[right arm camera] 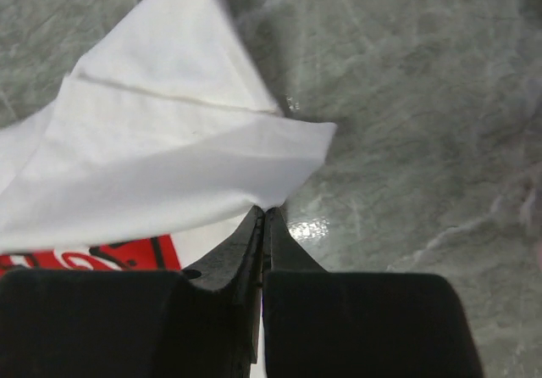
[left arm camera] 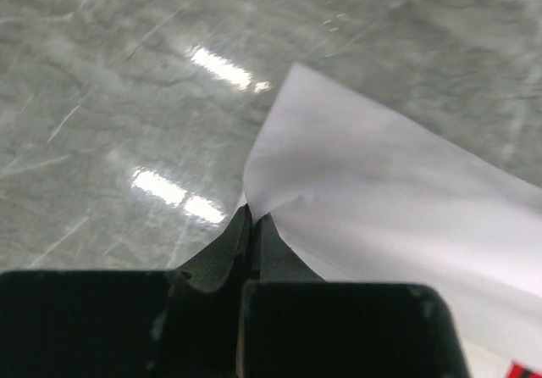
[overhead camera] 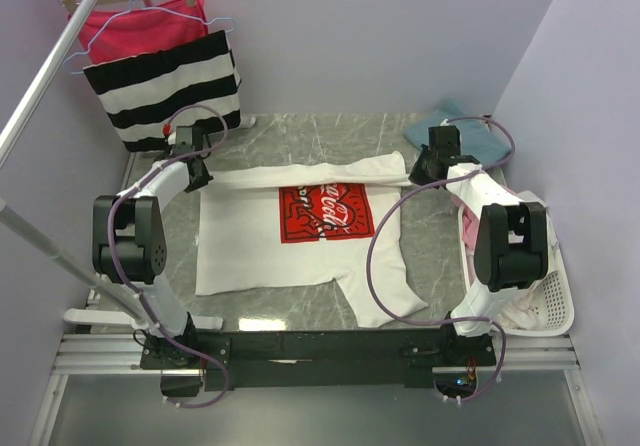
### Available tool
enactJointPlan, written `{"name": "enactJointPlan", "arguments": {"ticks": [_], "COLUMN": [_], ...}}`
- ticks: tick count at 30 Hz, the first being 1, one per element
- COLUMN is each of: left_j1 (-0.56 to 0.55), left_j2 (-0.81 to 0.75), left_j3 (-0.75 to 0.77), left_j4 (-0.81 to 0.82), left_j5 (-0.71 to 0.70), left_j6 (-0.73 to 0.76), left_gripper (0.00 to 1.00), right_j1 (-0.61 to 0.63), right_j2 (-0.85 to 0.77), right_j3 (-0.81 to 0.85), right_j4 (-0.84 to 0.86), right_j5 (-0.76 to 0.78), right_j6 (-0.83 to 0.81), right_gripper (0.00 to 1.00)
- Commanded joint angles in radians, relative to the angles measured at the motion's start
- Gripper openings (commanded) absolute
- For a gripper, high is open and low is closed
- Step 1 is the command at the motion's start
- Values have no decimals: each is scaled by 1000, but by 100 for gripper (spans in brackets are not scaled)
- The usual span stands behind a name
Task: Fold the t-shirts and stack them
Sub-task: Fold the flattened tshirt in 1/3 of the way
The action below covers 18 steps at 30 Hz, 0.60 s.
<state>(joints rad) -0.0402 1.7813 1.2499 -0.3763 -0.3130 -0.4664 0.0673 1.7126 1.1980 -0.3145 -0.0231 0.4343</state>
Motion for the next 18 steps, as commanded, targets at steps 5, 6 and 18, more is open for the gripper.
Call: {"name": "enactJointPlan", "arguments": {"ticks": [5, 6, 18], "left_j1": [39, 39, 39], "left_j2": [22, 33, 38], "left_j3": [-14, 2, -15], "left_j4": [-42, -50, -127], "left_j5": [-63, -54, -126], "left_j6": [-18, -21, -71], "left_gripper": [1, 1, 51], "right_j1": [-4, -6, 0], "right_j2": [-8, 5, -122], "right_j3": [5, 6, -78], "right_j4": [-47, -55, -104], "right_j5": [170, 157, 141], "right_j6": [32, 29, 57], "right_gripper": [0, 0, 55]}}
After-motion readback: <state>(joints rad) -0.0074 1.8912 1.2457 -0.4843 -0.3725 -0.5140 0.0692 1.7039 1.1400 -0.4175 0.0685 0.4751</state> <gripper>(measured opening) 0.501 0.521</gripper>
